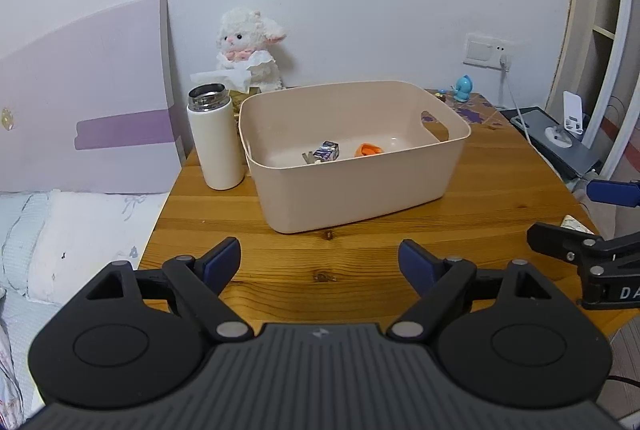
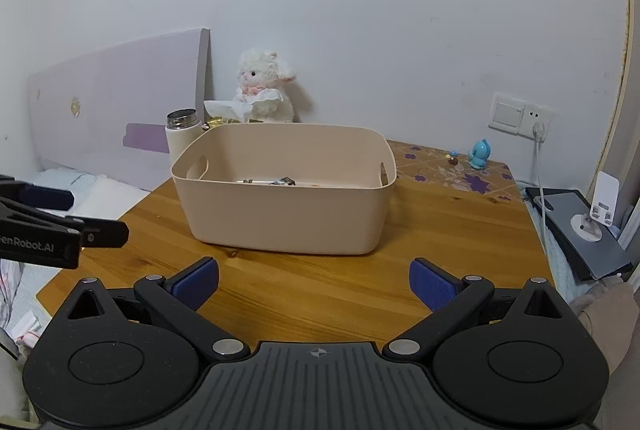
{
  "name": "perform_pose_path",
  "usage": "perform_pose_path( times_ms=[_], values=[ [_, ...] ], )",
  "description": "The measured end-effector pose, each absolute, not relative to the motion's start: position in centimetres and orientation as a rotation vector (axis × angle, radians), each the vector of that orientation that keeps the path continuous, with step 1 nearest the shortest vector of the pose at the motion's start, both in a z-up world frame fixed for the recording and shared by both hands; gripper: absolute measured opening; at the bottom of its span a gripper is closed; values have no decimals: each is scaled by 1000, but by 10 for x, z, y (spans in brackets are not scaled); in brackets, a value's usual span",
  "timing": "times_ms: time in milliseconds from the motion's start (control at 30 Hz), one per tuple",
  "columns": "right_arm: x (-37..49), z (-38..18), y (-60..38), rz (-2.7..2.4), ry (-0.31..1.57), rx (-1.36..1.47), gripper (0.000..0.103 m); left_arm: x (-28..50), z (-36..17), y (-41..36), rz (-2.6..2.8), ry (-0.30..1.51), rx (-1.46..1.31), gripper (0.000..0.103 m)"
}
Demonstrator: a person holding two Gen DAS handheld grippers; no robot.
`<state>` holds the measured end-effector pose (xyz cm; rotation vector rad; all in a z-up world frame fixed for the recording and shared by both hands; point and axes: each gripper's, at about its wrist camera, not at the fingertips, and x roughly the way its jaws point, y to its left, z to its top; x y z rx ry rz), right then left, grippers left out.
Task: Organize objects
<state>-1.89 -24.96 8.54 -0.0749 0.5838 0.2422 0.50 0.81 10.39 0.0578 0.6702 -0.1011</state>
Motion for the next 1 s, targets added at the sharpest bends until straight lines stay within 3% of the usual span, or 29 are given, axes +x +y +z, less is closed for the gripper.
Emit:
perform_pose_path(
  times_ms=[1000],
  values=[
    [-16,78,-255,209,616,-48,103,-7,117,5,-95,639,80,90]
  ],
)
